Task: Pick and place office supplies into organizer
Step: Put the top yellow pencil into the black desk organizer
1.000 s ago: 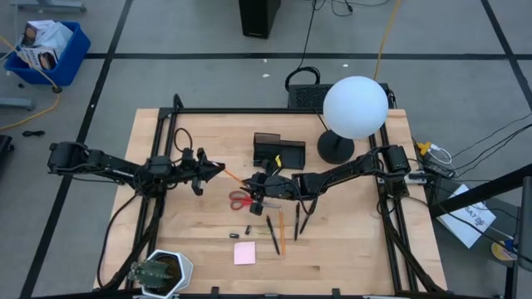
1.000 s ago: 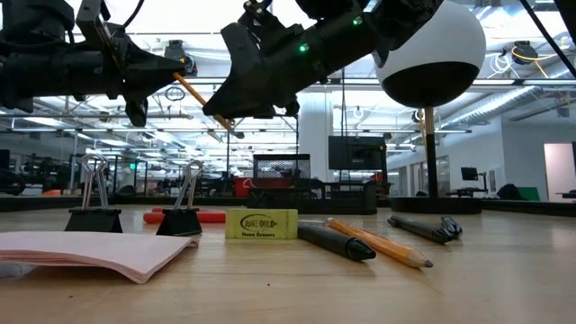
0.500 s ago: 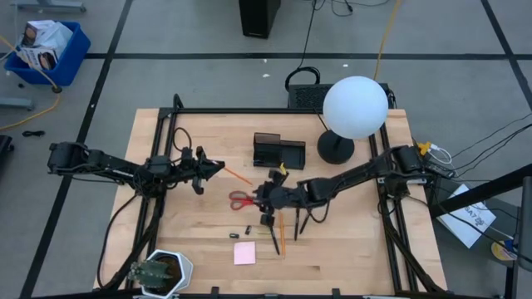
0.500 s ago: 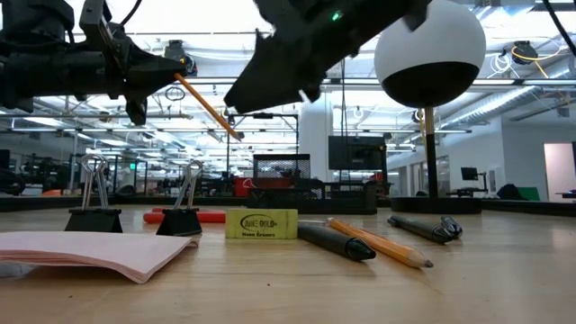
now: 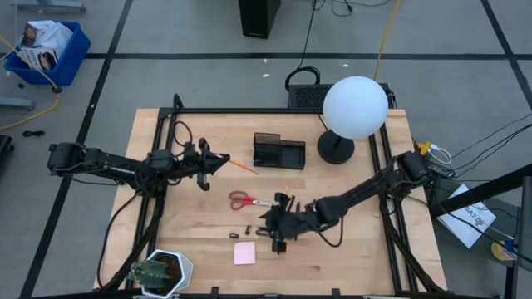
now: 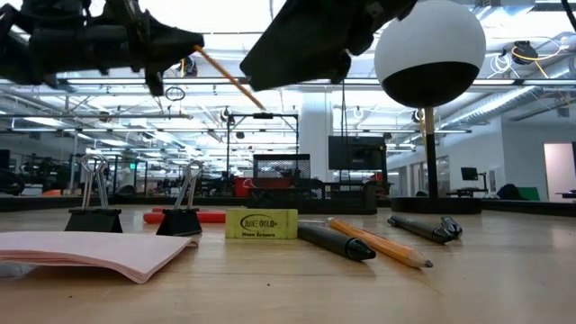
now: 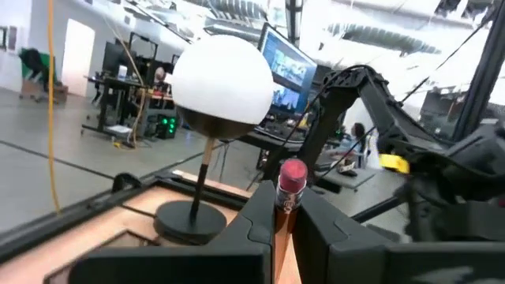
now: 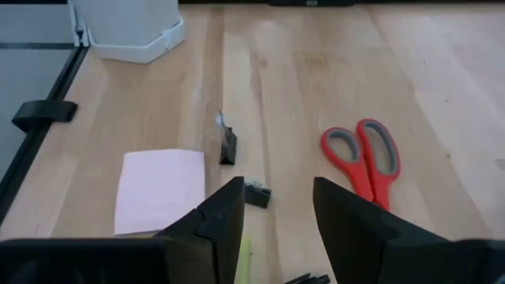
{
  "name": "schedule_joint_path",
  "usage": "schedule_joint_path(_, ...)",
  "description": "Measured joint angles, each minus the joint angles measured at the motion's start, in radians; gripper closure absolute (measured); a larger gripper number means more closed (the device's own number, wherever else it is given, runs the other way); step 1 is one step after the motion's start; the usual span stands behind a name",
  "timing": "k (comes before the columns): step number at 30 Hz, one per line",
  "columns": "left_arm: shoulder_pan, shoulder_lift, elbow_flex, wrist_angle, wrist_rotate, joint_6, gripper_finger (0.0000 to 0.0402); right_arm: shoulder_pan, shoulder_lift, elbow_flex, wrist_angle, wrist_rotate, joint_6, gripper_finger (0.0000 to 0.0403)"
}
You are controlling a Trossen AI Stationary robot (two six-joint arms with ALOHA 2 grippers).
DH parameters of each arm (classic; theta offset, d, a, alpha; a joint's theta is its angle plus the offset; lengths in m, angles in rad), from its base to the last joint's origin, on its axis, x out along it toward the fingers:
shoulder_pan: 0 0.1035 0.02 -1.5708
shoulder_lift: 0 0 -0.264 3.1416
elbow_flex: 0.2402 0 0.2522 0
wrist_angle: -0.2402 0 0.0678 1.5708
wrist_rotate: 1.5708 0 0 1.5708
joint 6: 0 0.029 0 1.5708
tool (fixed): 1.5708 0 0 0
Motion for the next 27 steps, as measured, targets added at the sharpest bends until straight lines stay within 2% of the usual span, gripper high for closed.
schedule_joint_path(5,0.005,0.018,0.093,-0.114,-0.014,0.07,0.0376,0.058,0.0,0.0,-0.002,0.1,0.003,0.0259)
schedule_joint_path(11,0.04,0.12,0.191,-0.195,-0.032,0.106,0.038,0.101,0.0,0.0,-0.002,0.189,0.003,0.0259)
schedule_joint_path(17,0.099,0.221,0.259,-0.194,-0.032,0.109,0.0381,0.121,0.0,-0.001,0.002,0.197,0.003,0.0259)
schedule_joint_path(27,0.208,0.277,0.308,-0.196,-0.04,0.158,0.0381,0.122,0.0,-0.001,0.006,0.197,0.003,0.0259)
